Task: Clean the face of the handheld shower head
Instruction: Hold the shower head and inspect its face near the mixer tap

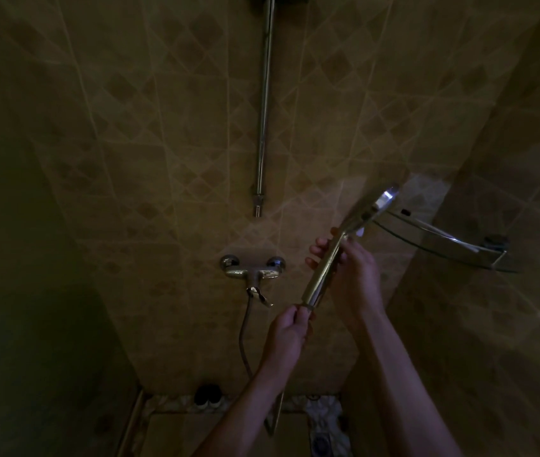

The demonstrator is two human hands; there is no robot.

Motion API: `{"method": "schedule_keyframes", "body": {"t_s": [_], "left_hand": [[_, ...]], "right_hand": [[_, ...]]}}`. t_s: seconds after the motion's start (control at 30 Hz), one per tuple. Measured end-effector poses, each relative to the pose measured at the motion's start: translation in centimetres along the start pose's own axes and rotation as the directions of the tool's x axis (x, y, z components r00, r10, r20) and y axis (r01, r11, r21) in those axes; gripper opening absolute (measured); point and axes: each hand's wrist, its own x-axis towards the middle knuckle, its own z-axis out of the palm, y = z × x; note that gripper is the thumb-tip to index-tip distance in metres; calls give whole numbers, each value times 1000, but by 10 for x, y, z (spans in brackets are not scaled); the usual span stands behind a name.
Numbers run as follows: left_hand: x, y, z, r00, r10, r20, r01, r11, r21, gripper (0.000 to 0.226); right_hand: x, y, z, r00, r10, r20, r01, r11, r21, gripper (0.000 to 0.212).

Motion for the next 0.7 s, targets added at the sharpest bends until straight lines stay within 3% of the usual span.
{"method": "schedule_keyframes", "body": {"t_s": [0.23, 0.37, 0.7], "left_hand": [[-1, -4, 6, 1000, 24, 3, -24, 1000, -4, 23], [-5, -5, 8, 999, 40, 37, -39, 999, -21, 21], [-3, -4, 24, 999, 22, 34, -21, 999, -37, 23]], "right_hand": [[-3, 0, -10, 998, -60, -10, 56, 976, -208, 28], [-2, -9, -17, 999, -47, 4, 46, 956, -290, 14], [-2, -16, -26, 994, -37, 104, 39, 999, -18, 30]]}}
